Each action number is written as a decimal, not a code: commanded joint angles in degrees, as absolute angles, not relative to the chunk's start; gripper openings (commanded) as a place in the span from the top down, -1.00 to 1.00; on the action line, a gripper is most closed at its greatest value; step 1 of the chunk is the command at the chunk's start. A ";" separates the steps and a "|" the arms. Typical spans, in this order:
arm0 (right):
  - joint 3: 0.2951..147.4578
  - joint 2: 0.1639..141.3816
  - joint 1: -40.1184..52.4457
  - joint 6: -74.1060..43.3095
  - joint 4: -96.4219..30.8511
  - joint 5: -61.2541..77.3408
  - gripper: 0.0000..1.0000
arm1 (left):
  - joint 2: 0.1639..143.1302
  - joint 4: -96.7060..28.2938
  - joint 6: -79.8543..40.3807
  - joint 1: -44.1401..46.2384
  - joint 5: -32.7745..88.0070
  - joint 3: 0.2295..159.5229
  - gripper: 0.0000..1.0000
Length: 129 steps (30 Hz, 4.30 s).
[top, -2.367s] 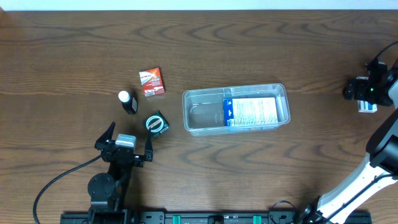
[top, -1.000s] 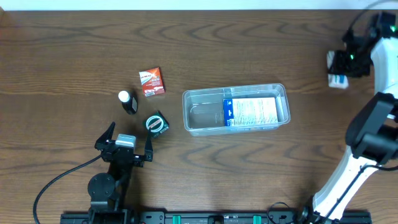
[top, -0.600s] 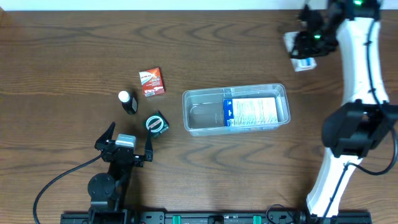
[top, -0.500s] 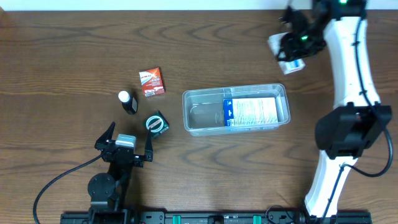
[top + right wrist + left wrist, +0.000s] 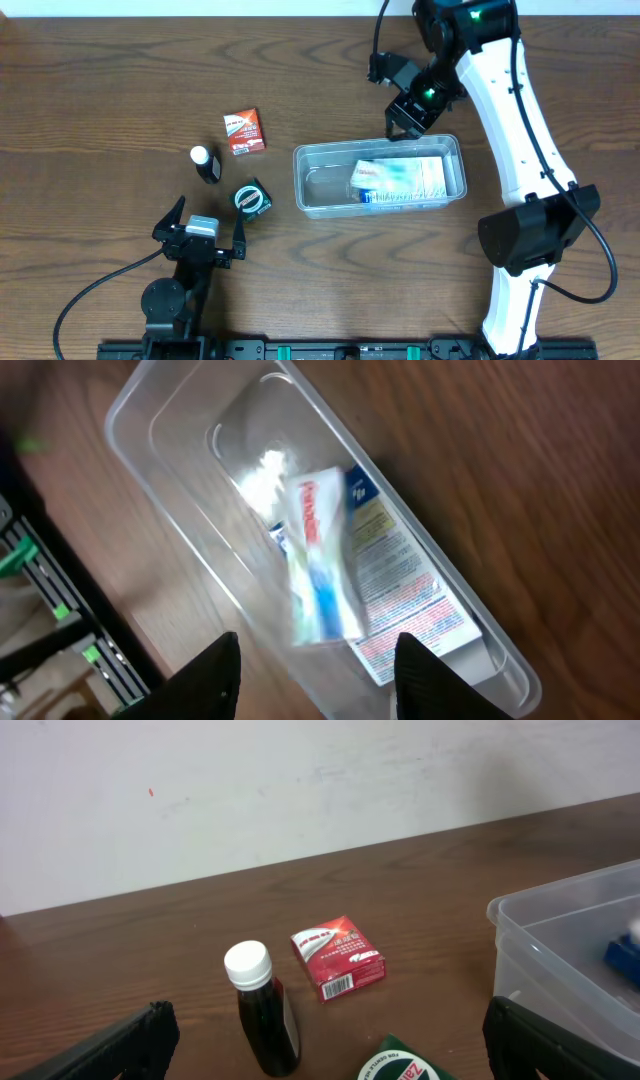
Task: Pack container
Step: 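Carry the Panadol box over the container and release it inside, then push the Panadol box down beside the blue box with the right gripper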
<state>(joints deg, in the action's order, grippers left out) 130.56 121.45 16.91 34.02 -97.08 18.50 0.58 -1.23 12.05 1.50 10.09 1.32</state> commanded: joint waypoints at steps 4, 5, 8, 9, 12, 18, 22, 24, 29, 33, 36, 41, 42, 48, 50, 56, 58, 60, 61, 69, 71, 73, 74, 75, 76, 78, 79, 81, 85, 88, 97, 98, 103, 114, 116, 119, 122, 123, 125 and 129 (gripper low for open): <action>126.02 120.22 15.66 38.26 -97.32 19.51 0.03 | 0.23 -2.94 12.58 1.19 10.26 0.23 -0.96; 125.40 120.22 15.38 38.50 -97.30 19.51 0.03 | 0.23 -2.94 12.58 1.19 10.28 0.23 -0.96; 124.16 120.22 14.44 38.89 -97.03 20.03 0.02 | 0.25 -2.94 12.58 1.19 10.26 0.23 -0.96; 124.11 120.22 14.17 38.87 -96.88 20.97 0.02 | 0.23 -2.94 12.58 1.19 10.26 0.23 -0.96; 124.11 120.22 14.13 38.06 -96.66 24.56 0.06 | 0.23 -2.94 12.58 1.19 10.28 0.23 -0.96; 124.11 120.22 18.52 25.93 -95.66 24.91 0.28 | 0.23 -2.94 12.58 1.19 10.28 0.23 -0.96; 123.98 120.22 25.36 16.43 -92.18 23.62 0.21 | 0.23 -2.94 12.58 1.19 10.26 0.23 -0.96; 123.92 120.22 28.80 11.46 -89.62 21.61 0.17 | 0.23 -2.96 12.58 1.19 10.28 0.23 -0.96; 119.83 120.27 35.20 -4.71 -82.15 16.25 0.16 | 0.23 -2.94 12.58 1.19 10.26 0.23 -0.96; 112.55 120.27 38.76 -17.41 -75.26 10.13 0.19 | 0.23 -2.94 12.58 1.19 10.26 0.23 -0.96; 107.61 120.27 40.25 -23.99 -70.83 5.72 0.27 | 0.23 -2.94 12.58 1.19 10.28 0.23 -0.96; 101.80 120.27 41.01 -27.97 -64.42 4.49 0.36 | 0.23 -2.94 12.58 1.19 10.26 0.23 -0.96; 101.32 120.27 40.99 -28.27 -63.83 4.47 0.36 | 0.23 -2.94 12.58 1.19 10.28 0.23 -0.96; 99.66 120.27 40.93 -31.46 -62.35 0.54 0.42 | 0.23 -2.94 12.58 1.19 10.28 0.23 -0.96; 98.80 120.27 41.04 -32.58 -61.76 -0.51 0.42 | 0.23 -2.96 12.58 1.19 10.28 0.23 -0.96; 95.18 120.27 41.06 -35.77 -59.29 -3.25 0.45 | 0.23 -2.94 12.60 1.19 10.26 0.23 -0.96; 94.63 120.27 40.99 -35.79 -58.85 -3.25 0.45 | 0.23 -2.94 12.58 1.19 10.26 0.23 -0.96; 94.37 120.27 40.88 -35.79 -58.48 -3.27 0.43 | 0.25 -2.94 12.58 1.19 10.26 0.23 -0.96; 94.37 120.27 40.88 -35.79 -58.41 -3.29 0.43 | 0.23 -2.96 12.58 1.19 10.26 0.23 -0.96; 94.37 120.27 40.73 -35.77 -58.43 -3.81 0.17 | 0.23 -2.96 12.58 1.19 10.26 0.23 -0.96; 94.37 120.27 40.66 -35.77 -58.65 -4.10 0.17 | 0.23 -2.94 12.58 1.19 10.28 0.23 -0.96; 94.37 120.27 40.56 -35.77 -58.78 -4.14 0.14 | 0.23 -2.94 12.60 1.19 10.26 0.23 -0.96; 94.37 120.27 40.47 -35.77 -58.98 -4.14 0.11 | 0.23 -2.94 12.58 1.19 10.26 0.23 -0.96; 94.37 120.27 40.38 -35.77 -59.18 -4.14 0.09 | 0.23 -2.94 12.60 1.19 10.28 0.23 -0.96; 94.37 120.27 40.27 -35.77 -59.40 -4.14 0.07 | 0.23 -2.94 12.58 1.19 10.28 0.23 -0.96; 94.37 120.27 40.05 -35.79 -59.79 -4.10 0.06 | 0.23 -2.94 12.58 1.19 10.26 0.23 -0.96; 94.37 120.27 40.01 -35.77 -59.94 -4.12 0.05 | 0.23 -2.94 12.58 1.19 10.28 0.23 -0.96; 94.37 120.27 39.92 -35.79 -60.14 -4.12 0.02 | 0.23 -2.94 12.58 1.19 10.26 0.23 -0.96; 94.37 120.27 39.70 -35.79 -60.25 -4.10 -0.25 | 0.23 -2.94 12.58 1.19 10.26 0.23 -0.96; 94.37 120.27 39.59 -35.79 -60.47 -4.10 -0.60 | 0.23 -2.94 12.60 1.19 10.28 0.23 -0.96; 94.37 120.27 38.87 -35.99 -61.32 -4.12 -0.72 | 0.23 -2.94 12.58 1.19 10.26 0.23 -0.96; 94.37 120.27 38.79 -35.97 -61.32 -4.12 -0.74 | 0.25 -2.94 12.58 1.19 10.26 0.23 -0.96; 94.39 120.27 38.02 -35.97 -61.76 -4.12 -0.89 | 0.23 -2.94 12.58 1.19 10.26 0.23 -0.96; 94.50 120.20 36.77 -33.58 -62.59 -4.38 -0.86 | 0.23 -2.94 12.58 1.19 10.26 0.23 -0.96; 94.50 120.20 36.75 -33.50 -62.85 -4.51 -0.86 | 0.23 -2.94 12.58 1.19 10.26 0.23 -0.96; 94.50 120.20 36.75 -33.15 -63.35 -4.49 -0.86 | 0.23 -2.94 12.60 1.19 10.26 0.23 -0.96; 94.50 120.20 36.80 -33.15 -64.12 -4.49 -0.85 | 0.23 -2.94 12.58 1.19 10.28 0.23 -0.96; 94.50 120.20 36.82 -33.15 -64.34 -4.47 -0.85 | 0.23 -2.94 12.58 1.19 10.28 0.23 -0.96; 94.50 120.20 36.99 -33.17 -65.10 -4.43 -0.85 | 0.23 -2.94 12.58 1.19 10.28 0.23 -0.96; 94.50 120.20 37.39 -33.17 -66.30 -4.45 -0.86 | 0.23 -2.94 12.58 1.19 10.28 0.23 -0.96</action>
<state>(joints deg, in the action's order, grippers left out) 94.63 121.32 37.56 -33.85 -65.82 -3.49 0.58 -1.23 12.05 1.50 10.07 1.32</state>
